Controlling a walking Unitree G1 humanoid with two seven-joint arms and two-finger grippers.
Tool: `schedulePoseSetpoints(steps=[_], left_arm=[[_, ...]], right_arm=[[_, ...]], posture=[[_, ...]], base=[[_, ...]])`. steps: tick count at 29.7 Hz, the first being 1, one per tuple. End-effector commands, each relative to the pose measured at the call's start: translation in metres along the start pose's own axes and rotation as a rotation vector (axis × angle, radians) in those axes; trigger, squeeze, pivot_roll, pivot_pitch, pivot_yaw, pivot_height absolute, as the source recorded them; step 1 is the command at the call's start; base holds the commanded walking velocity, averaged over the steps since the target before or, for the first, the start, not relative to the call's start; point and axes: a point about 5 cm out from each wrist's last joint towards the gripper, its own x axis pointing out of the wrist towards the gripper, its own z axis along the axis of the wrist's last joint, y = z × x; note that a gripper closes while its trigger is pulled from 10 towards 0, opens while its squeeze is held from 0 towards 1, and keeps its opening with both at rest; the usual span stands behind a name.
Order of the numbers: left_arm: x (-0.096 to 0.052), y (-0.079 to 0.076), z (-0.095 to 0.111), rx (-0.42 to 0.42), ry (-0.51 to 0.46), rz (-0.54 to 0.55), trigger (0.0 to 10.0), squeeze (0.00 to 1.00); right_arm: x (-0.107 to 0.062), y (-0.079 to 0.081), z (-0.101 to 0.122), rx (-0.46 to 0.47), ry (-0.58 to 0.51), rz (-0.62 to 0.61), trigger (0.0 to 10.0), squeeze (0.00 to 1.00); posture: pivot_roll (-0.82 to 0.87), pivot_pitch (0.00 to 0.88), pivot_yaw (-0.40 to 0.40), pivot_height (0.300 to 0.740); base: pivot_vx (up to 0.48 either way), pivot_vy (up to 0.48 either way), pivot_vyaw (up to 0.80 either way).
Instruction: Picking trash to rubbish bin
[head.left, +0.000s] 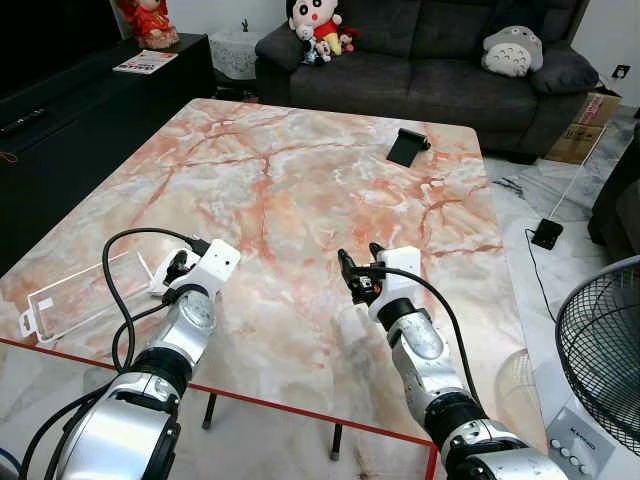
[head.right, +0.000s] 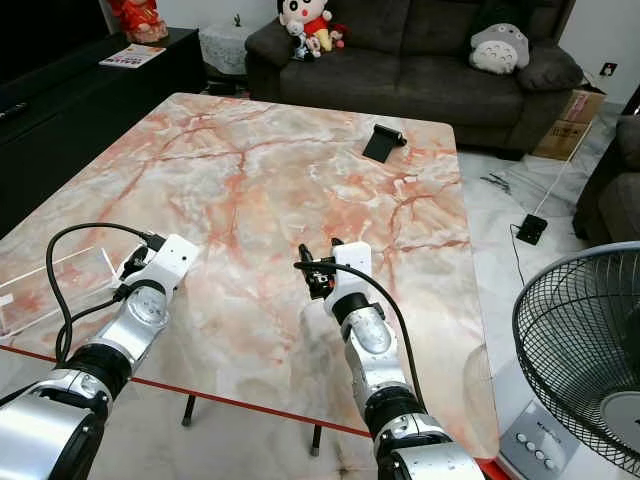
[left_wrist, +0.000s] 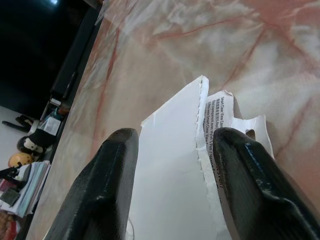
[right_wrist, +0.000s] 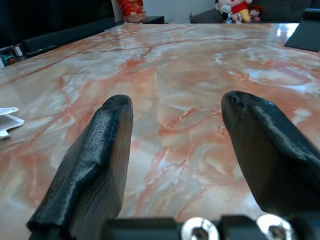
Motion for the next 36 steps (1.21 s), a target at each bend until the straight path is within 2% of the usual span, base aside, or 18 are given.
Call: schedulePoseSetpoints(steps=[1, 27, 30, 33, 35, 36], left_arm=[[-0.001, 0.0, -0.006, 0.015, 0.02, 0.0, 0.0, 0.0], [-0.002, -0.002, -0.003, -0.009, 0.01, 0.001, 0.0, 0.0], [-0.002, -0.003, 0.003, -0.04, -0.037, 0.005, 0.0, 0.0], [-0.006, -0.002, 0.025, -0.146, -0.201, 0.041, 0.0, 0.0], [-0.007, -0.001, 0.031, -0.169, -0.25, 0.049, 0.0, 0.0], [-0.009, -0.002, 0.036, -0.19, -0.282, 0.049, 3.8, 0.0]], right_arm=[[0.003, -0.001, 0.005, 0.001, -0.011, -0.003, 10.0, 0.0], [0.002, -0.001, 0.003, 0.001, -0.005, 0.002, 10.0, 0.0], [0.002, -0.001, 0.003, 0.001, -0.003, 0.002, 10.0, 0.0], [0.002, -0.001, 0.003, 0.002, -0.004, -0.003, 10.0, 0.0], [0.002, -0.002, 0.003, 0.004, -0.006, -0.007, 10.0, 0.0], [0.002, -0.002, 0.003, 0.006, -0.009, -0.01, 10.0, 0.0]], posture=[[0.04, 0.0, -0.016, 0.74], [0.04, 0.0, -0.02, 0.74], [0.04, 0.0, -0.02, 0.74], [0.04, 0.0, -0.019, 0.74], [0.04, 0.0, -0.019, 0.74], [0.04, 0.0, -0.019, 0.74]], base=[[0.0, 0.0, 0.0], [0.0, 0.0, 0.0], [0.0, 0.0, 0.0], [0.0, 0.0, 0.0], [0.0, 0.0, 0.0], [0.0, 0.0, 0.0]])
